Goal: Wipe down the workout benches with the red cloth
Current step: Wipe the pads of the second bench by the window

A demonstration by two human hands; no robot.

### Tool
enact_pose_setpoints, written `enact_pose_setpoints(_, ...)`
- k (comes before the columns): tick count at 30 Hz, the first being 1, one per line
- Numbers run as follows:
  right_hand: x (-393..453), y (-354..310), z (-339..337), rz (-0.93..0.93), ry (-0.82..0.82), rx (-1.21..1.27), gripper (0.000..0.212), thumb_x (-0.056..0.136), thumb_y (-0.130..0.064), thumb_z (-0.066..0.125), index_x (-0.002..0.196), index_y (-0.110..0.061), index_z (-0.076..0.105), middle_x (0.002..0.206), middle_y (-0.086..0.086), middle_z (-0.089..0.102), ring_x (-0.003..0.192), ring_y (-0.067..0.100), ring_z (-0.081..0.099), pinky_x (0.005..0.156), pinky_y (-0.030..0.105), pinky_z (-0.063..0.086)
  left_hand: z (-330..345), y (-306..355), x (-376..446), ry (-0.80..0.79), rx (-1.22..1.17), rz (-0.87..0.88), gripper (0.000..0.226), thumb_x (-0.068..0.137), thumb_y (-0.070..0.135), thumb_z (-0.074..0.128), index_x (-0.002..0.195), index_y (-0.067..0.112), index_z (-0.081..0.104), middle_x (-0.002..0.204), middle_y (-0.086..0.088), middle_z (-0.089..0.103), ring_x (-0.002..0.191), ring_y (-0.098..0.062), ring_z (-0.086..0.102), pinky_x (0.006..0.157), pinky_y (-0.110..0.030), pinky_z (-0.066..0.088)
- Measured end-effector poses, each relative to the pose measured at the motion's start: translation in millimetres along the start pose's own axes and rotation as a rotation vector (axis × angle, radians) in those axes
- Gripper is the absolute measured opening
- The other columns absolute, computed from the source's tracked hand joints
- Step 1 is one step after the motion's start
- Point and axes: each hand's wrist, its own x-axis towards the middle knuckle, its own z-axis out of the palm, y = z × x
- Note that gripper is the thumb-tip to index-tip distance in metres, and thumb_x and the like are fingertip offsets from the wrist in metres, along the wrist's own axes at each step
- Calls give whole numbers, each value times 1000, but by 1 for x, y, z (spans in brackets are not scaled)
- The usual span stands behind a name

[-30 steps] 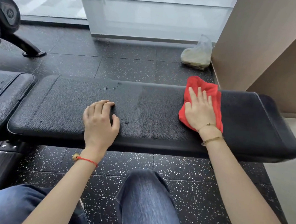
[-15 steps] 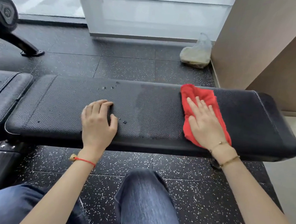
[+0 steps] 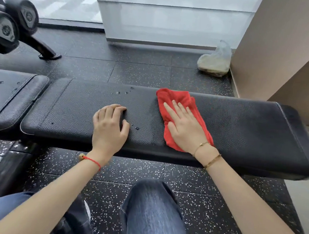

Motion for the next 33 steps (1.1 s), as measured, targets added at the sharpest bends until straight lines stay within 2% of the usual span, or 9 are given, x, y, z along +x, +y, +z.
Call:
enact_pose_setpoints(5,29,-4,-1,118,4,-6,60,99,-28,33,154,-23,12,162,11,7,150,23,7,122,36,-2,-7,-2,9,-110,88,55,42,87,33,43,122,14,53,129,-7,51,124,-30,44,106,-46,32)
enact_pose_setpoints(8,42,-10,4,173,19,3,59,99,-29,32,154,-22,12,162,12,7,150,24,6,122,37,-2,-12,-14,17,-166,115,155,40,90,35,43,123,15,53,127,-5,53,120,-28,48,104,-44,34)
enact_pose_setpoints(16,41,-17,5,213,17,43,57,99,-26,29,154,-24,13,162,9,6,150,20,4,122,36,-4,-29,-73,21,-114,54,259,40,97,29,49,134,16,51,138,-1,51,131,-25,43,110,-44,31)
enact_pose_setpoints(20,33,-41,12,199,41,55,56,99,-26,28,154,-25,14,162,7,7,150,19,4,122,34,-3,-27,-90,19,-108,27,261,47,95,36,40,136,18,52,140,0,51,134,-25,41,113,-45,30)
enact_pose_setpoints(25,40,-81,20,182,30,45,56,100,-26,28,154,-25,13,162,7,5,150,19,2,122,33,-4,-22,-102,22,-72,-28,253,49,93,39,36,136,22,52,141,2,50,136,-22,39,115,-44,28)
enact_pose_setpoints(28,36,-105,27,113,15,24,57,100,-25,29,154,-26,12,162,7,5,150,18,3,122,32,-4,-19,-103,21,-78,-44,257,44,95,36,41,135,22,53,141,1,50,136,-23,39,115,-42,26)
enact_pose_setpoints(33,11,-97,19,113,4,21,57,100,-23,33,154,-27,13,162,4,6,150,16,4,122,32,-2,-18,-104,20,-86,-34,240,40,97,32,46,135,22,52,140,2,50,136,-23,38,115,-41,25)
